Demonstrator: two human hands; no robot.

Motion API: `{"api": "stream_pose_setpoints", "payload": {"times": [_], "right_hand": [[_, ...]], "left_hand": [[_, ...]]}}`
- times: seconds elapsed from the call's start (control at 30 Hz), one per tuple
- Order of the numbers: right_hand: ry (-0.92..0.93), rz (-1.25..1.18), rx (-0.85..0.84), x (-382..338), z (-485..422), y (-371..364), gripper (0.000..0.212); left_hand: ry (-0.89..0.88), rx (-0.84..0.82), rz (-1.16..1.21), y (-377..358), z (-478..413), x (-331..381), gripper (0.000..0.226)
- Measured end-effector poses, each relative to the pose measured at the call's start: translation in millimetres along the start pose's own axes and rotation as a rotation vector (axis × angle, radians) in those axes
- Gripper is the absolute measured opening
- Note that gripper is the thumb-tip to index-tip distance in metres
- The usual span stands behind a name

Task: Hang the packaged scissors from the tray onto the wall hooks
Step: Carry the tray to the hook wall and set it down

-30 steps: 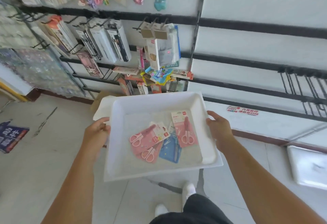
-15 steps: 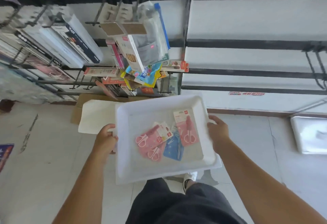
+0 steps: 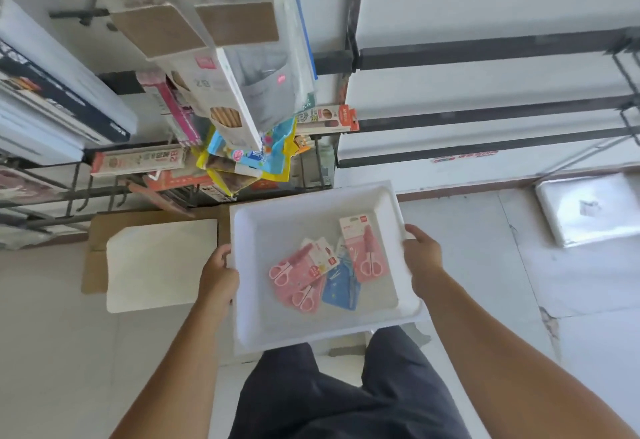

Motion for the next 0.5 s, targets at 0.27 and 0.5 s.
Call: {"api": "stream_pose_setpoints", "payload": {"times": [0.27,0.5], "right_hand": [[0.090,0.034,0.036,-15.1,0.0,-1.4,0.043],[0.355,0.171,0.056,-26.8,28.6,-17.4,0.030]], "left_hand": [[0.009,0.084,0.012,-1.3,-9.4,-3.1,0.064],[-0.380,0.332,-0.282,-18.0,28.5,47.3,0.025]]}}
Point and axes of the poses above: each hand's wrist, its own z-axis away from the middle knuckle, its own y-axis out of the back of the hand, x = y × z, the point moved 10 cm from there along -z, towards the middle knuckle, and after that the axes turned 3 degrees about -x, right-handed, at the moved point
